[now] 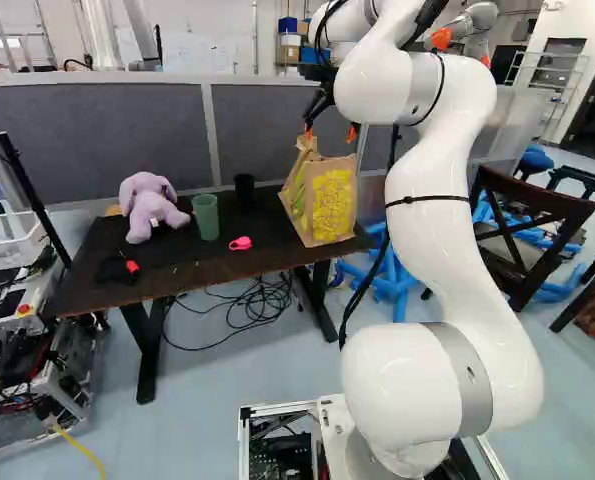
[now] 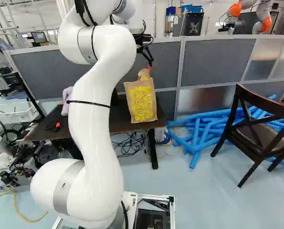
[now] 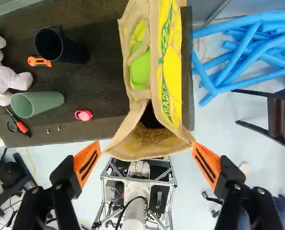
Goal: Pick up the bag on the ground and place it on the table
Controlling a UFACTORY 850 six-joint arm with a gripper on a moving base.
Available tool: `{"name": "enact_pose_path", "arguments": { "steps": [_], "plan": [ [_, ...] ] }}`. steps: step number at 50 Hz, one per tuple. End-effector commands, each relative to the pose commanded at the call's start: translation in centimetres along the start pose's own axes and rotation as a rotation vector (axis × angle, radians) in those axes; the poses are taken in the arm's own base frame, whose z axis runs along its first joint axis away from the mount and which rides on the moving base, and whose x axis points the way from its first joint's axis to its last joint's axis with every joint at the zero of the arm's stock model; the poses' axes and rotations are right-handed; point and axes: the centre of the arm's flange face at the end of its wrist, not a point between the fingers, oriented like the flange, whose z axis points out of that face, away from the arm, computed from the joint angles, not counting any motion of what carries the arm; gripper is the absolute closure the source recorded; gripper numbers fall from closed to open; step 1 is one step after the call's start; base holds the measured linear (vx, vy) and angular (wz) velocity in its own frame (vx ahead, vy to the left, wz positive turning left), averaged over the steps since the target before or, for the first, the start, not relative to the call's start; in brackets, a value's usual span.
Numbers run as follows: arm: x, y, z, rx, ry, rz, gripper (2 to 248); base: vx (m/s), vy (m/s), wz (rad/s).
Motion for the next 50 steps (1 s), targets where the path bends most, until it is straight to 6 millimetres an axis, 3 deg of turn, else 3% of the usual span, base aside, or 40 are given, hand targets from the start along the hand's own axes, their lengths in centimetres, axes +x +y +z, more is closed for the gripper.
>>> {"name": "enact_pose_path", "arguments": {
  "steps": [50],
  "plan": [
    [0.00, 0.00, 0.00, 0.000, 0.000, 0.000, 3, -0.115, 0.000, 0.013]
  ]
}}
